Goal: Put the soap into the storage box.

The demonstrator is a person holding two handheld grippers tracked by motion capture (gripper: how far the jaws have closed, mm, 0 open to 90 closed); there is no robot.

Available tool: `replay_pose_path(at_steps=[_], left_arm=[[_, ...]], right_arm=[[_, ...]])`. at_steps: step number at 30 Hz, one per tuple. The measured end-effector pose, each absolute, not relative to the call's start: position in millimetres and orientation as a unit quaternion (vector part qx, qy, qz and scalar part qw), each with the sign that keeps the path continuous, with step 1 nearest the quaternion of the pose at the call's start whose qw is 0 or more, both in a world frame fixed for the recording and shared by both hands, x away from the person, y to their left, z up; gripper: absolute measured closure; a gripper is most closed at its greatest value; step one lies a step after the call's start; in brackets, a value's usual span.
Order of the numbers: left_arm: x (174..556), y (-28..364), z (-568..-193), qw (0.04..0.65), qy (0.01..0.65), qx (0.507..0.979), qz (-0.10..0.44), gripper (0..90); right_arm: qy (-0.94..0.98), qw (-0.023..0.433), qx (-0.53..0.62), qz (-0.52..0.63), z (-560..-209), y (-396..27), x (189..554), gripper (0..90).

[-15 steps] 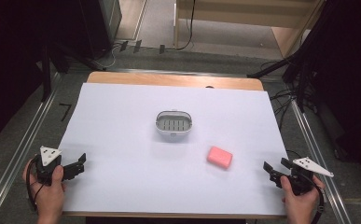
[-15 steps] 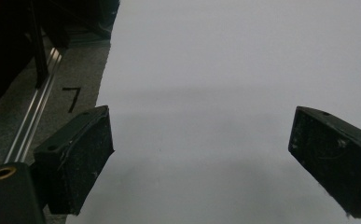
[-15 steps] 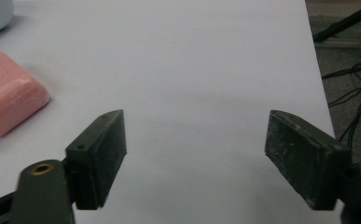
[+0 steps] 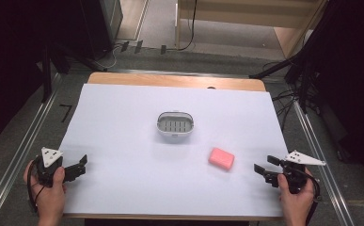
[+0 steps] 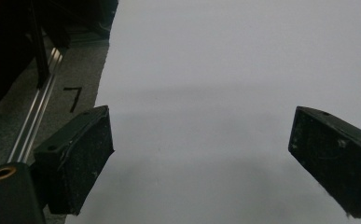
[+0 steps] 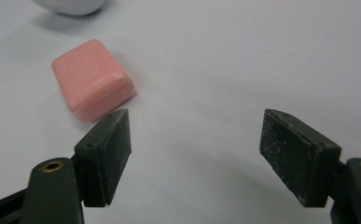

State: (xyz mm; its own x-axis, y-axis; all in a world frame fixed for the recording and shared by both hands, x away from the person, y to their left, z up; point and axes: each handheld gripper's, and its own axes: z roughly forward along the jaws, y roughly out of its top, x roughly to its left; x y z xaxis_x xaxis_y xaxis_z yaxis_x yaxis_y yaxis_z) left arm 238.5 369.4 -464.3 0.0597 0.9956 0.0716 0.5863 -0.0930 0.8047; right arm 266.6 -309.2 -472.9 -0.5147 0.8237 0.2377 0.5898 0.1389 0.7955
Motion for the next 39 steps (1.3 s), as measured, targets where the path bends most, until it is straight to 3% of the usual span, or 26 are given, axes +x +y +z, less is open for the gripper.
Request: replay_pose_path(at_steps=[3, 18, 26, 39], left_arm=[[238.3, 369.3, -464.2, 0.307, 0.599, 0.66, 0.333, 6.9], [237.8, 368.8, -464.3, 0.307, 0.596, 0.661, 0.336, 6.9], [238.0, 367.9, -464.3, 0.303, 0.596, 0.662, 0.337, 6.9], [237.8, 368.3, -464.0, 0.302, 0.597, 0.663, 0.336, 6.9]], right_arm=[[0.771, 0.148, 0.455, 0.42, -465.7, -295.9, 265.6, 18.5], [0.853, 0.148, 0.39, 0.314, -459.3, -271.5, 280.1, 20.5], [0.874, 0.141, 0.365, 0.286, -451.9, -257.9, 291.5, 14.6], [0.894, 0.132, 0.339, 0.26, -436.5, -238.0, 309.5, 14.3]])
